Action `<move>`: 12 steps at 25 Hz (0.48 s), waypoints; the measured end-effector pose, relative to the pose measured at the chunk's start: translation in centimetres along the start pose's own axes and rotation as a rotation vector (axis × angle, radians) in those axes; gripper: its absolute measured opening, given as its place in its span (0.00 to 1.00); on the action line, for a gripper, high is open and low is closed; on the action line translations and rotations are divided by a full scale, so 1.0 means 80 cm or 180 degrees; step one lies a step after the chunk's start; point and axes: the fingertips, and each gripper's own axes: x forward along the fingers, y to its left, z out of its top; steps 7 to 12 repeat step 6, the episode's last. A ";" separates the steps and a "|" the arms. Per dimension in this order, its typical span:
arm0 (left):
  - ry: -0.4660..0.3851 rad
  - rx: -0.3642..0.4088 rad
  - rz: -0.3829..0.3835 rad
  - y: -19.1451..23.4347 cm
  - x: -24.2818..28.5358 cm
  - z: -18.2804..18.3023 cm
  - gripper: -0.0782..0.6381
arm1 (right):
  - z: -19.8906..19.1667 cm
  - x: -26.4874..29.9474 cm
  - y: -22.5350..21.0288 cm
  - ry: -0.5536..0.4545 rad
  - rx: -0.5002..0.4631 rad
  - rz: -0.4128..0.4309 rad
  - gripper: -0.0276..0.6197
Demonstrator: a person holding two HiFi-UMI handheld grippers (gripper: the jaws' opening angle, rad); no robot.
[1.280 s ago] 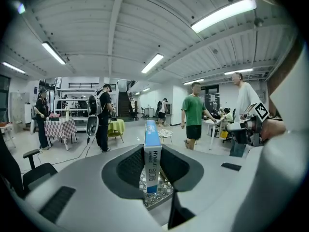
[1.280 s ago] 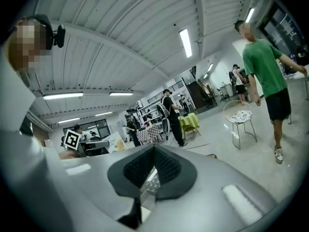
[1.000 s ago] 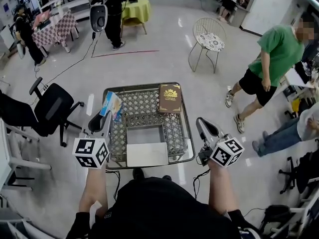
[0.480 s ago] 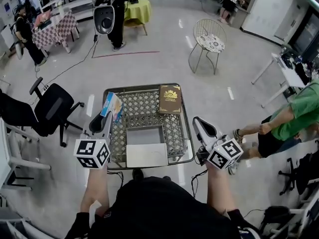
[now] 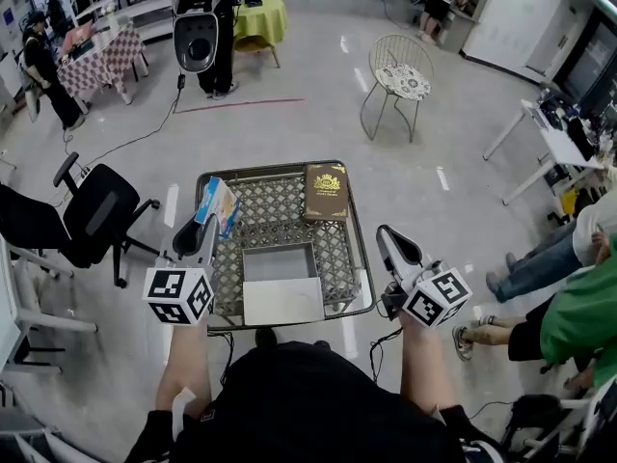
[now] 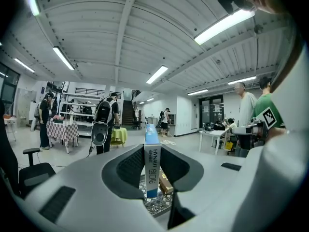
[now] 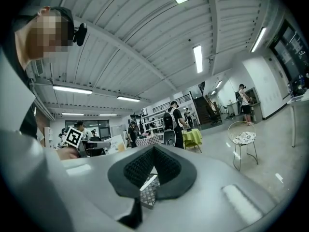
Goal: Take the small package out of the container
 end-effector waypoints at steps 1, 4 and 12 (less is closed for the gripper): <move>0.0006 -0.0005 -0.0010 0.000 0.001 -0.001 0.25 | 0.000 0.001 0.000 0.0003 0.0000 -0.0005 0.05; 0.0016 -0.0019 -0.0035 -0.001 0.003 -0.001 0.25 | 0.000 0.002 -0.001 0.0014 0.0000 -0.0016 0.05; 0.0021 -0.0024 -0.0051 -0.001 0.004 -0.002 0.25 | 0.000 0.003 -0.001 0.0017 0.0010 -0.0026 0.05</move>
